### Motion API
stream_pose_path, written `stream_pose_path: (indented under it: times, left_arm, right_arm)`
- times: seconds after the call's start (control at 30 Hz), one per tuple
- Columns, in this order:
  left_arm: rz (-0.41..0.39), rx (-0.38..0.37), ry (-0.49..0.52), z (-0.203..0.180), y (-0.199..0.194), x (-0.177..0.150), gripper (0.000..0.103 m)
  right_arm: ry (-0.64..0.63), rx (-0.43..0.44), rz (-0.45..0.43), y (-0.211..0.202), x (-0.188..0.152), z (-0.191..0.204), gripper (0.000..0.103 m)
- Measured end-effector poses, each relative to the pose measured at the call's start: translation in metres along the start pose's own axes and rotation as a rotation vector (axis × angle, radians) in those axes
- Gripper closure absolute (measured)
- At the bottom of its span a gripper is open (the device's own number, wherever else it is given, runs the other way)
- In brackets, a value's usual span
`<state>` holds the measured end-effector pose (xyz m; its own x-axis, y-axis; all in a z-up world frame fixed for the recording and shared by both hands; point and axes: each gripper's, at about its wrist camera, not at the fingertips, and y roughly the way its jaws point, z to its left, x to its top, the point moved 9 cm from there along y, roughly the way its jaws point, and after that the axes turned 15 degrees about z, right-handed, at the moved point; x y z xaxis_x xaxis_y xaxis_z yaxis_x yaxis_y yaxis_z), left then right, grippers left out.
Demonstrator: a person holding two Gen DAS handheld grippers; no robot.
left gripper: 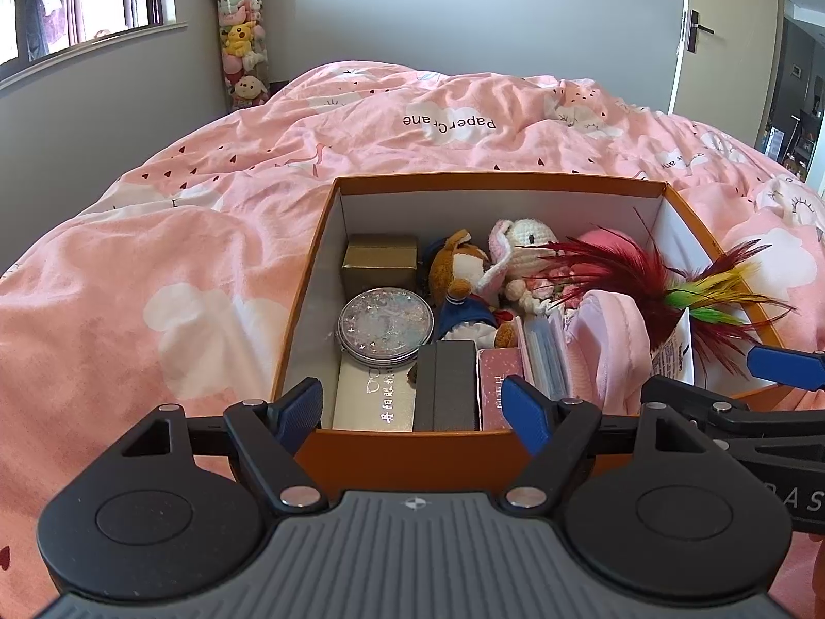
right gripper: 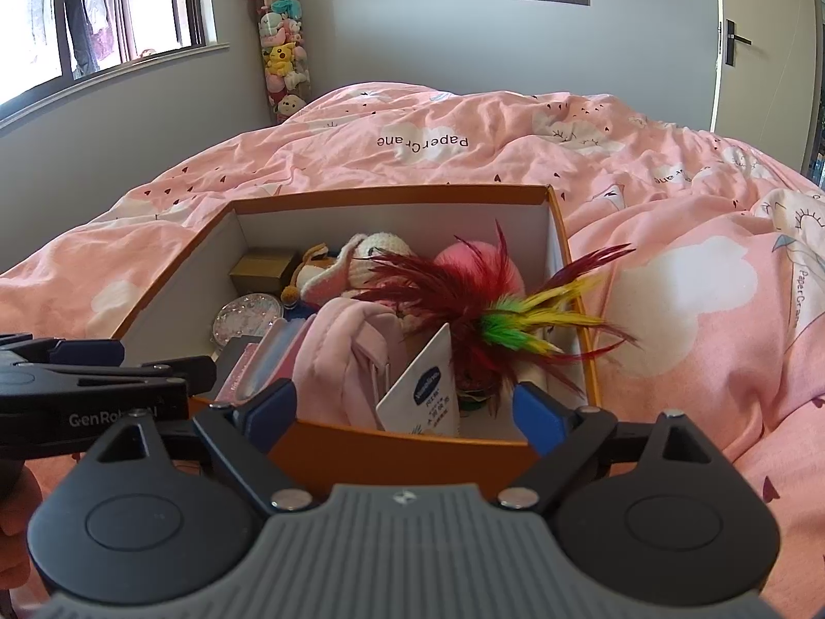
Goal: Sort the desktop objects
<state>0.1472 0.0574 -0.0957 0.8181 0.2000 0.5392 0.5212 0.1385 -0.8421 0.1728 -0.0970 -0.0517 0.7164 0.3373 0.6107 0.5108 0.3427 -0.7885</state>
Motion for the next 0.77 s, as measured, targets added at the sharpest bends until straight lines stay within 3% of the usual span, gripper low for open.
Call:
stream_pose_path:
  times: [0.77]
  left_arm:
    - [0.007,0.002,-0.003,-0.0016,0.0008,0.0,0.013]
  right_arm:
    - [-0.008,-0.009,0.006,0.0015,-0.0043,0.001,0.008]
